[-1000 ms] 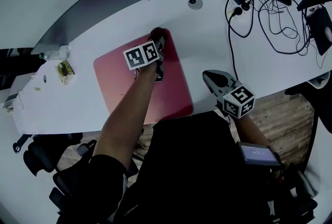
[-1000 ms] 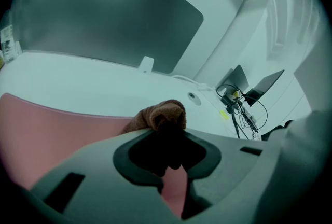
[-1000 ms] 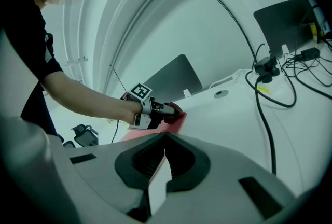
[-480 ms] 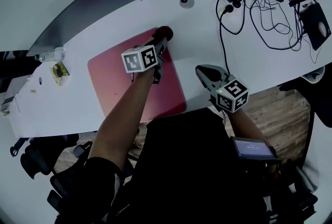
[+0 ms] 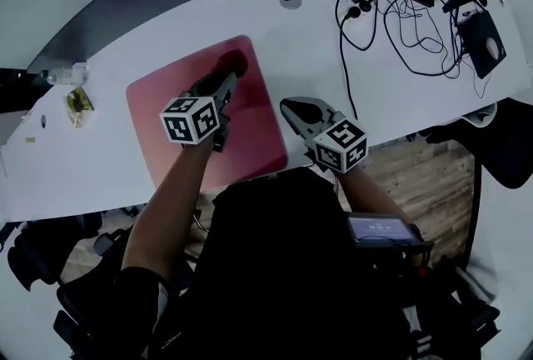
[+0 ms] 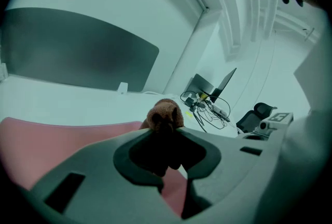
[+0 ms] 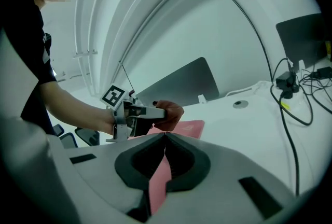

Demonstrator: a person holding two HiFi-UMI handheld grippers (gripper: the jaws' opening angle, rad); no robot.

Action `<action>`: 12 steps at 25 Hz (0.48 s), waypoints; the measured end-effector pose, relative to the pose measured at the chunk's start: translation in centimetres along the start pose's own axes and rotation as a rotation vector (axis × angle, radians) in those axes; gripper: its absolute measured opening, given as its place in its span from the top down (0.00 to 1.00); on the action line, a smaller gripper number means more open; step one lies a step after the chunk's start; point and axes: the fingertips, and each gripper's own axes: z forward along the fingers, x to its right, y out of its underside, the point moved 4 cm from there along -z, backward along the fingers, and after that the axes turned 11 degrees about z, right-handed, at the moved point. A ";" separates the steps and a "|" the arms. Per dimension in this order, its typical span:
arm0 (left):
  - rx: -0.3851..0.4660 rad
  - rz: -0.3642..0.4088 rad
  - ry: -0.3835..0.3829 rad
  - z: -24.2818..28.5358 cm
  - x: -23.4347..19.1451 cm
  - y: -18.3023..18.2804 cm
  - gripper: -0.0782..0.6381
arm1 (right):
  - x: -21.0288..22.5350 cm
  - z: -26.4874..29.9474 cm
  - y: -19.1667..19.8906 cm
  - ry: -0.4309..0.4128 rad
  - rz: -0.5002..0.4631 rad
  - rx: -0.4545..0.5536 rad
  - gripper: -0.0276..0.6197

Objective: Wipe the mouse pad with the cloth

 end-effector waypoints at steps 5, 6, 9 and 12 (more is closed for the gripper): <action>0.039 0.064 0.008 -5.8 0.6 1.5 0.77 | -3.1 1.2 0.6 -0.017 -0.044 -0.016 0.92; 0.045 0.070 0.006 -6.9 0.5 1.9 0.77 | -3.8 1.4 0.7 -0.022 -0.053 -0.020 0.92; 0.058 0.080 -0.009 -10.6 0.1 3.4 0.77 | -5.6 2.4 1.1 -0.039 -0.084 -0.034 0.92; 0.071 0.074 -0.031 -14.1 -0.2 5.1 0.77 | -7.2 3.2 1.8 -0.049 -0.112 -0.055 0.92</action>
